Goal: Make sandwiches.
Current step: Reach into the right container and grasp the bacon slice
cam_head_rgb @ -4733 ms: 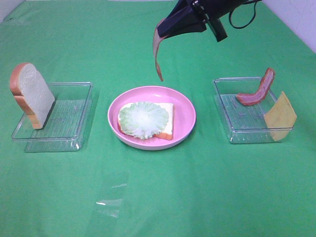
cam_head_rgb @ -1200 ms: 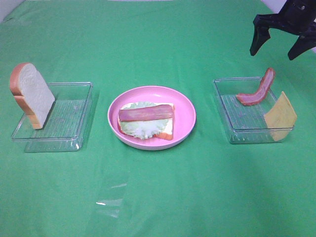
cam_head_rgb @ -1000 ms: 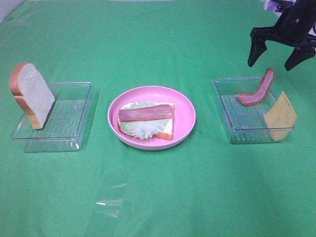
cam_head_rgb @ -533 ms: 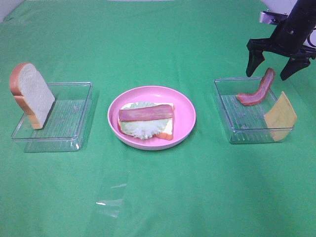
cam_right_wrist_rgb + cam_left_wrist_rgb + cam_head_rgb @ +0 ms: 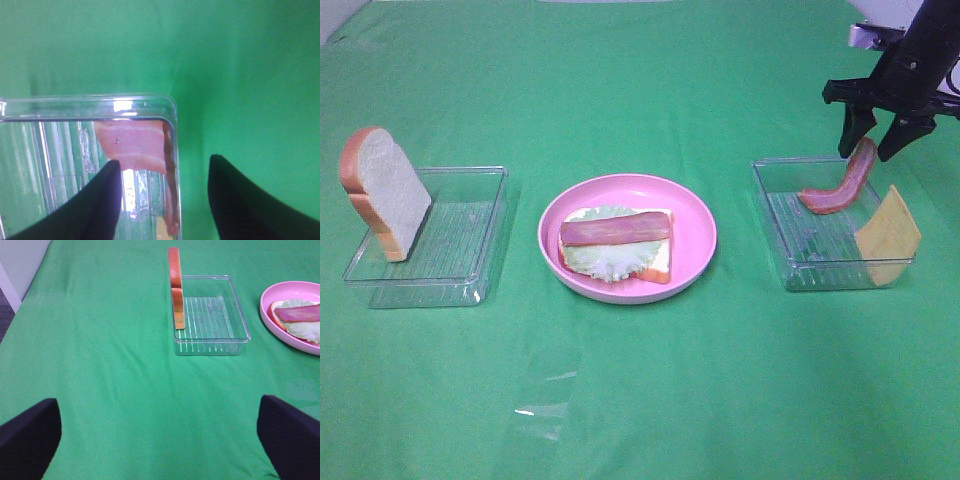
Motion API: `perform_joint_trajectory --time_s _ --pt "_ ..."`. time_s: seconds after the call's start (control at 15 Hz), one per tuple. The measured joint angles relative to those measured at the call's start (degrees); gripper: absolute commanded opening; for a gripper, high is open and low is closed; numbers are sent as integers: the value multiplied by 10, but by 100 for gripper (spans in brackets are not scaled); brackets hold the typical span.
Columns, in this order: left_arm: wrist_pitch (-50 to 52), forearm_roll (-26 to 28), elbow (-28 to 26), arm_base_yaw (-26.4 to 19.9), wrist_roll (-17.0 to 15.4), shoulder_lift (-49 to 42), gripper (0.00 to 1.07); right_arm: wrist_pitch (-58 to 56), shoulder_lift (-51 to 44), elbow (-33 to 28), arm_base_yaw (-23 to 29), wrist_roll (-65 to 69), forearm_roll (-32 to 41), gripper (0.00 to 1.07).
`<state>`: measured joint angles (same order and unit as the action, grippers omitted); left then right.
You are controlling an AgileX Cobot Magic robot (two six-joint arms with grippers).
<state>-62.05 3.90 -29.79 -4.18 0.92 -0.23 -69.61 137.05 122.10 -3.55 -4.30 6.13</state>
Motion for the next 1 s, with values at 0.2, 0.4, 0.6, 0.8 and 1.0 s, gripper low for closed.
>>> perform_joint_trajectory --time_s 0.2,0.4,0.6,0.8,1.0 --pt "0 0 0 0 0 0 98 0 0 0 0 6 -1 42" --pt "0 0 0 0 0 0 98 0 0 0 0 6 -1 26" --pt "0 0 0 0 0 0 98 0 0 0 0 6 -1 21" --pt "0 0 0 0 0 0 98 0 0 0 0 6 -1 21" --pt "0 0 0 0 0 0 98 0 0 0 0 6 -1 6"
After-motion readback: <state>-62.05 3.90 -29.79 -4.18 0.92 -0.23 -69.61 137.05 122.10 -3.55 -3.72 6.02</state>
